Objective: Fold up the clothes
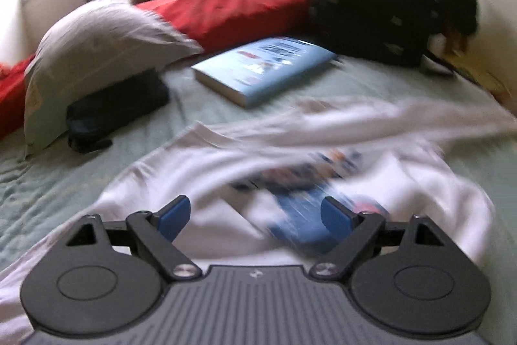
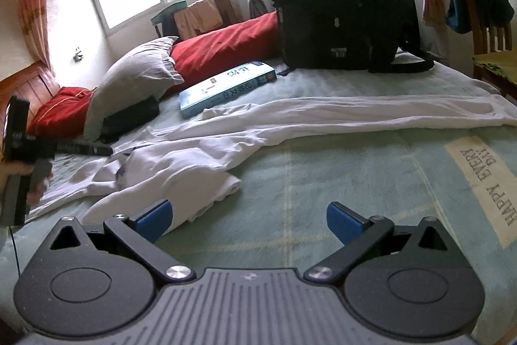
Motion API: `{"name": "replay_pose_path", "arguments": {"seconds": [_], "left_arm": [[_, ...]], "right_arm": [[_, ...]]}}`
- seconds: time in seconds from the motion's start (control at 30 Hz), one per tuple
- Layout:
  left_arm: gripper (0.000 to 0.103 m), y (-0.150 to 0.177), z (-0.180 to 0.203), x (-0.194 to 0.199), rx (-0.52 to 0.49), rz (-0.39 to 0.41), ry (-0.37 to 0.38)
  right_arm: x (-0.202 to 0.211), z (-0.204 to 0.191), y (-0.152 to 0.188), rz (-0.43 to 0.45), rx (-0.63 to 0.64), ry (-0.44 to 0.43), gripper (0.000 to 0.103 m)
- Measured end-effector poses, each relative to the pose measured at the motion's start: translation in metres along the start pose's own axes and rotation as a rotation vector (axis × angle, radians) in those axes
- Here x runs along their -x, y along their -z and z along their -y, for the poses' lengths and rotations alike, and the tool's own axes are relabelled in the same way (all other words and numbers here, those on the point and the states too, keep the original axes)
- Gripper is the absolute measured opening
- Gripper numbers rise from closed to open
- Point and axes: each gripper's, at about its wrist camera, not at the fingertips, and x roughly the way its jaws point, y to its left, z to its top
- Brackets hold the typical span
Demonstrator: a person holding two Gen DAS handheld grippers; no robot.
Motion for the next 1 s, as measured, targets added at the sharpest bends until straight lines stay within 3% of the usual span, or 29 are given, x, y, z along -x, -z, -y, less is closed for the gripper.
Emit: {"name": "replay_pose_path", "arguments": {"seconds": [0.13,0.33,0.6,1.0], "left_arm": [[0.091,0.027,0.038,0.035,-0.096,0.018,0.013],[0.092,0.06,0.08,0.061,-0.165,-0.017,0.028],[0.092,0.08,0.114,0.071,-0.148,-0.041,0.05],[0.092,0.093,0.129,0.066,-0.078,-0.082,0.071]], "right_arm": [[0.015,-0.005,0.004,-0.004,0.0,-0.003,0.103],[0.033,-0.011,0.011,0.009,0.029,-0.019,0.103],[0.044,0.0,0.017,0.01,-0.005,-0.022,0.103],[0.041,0.022,0.025,-0.013,-0.081,-0.017,0.103]]}}
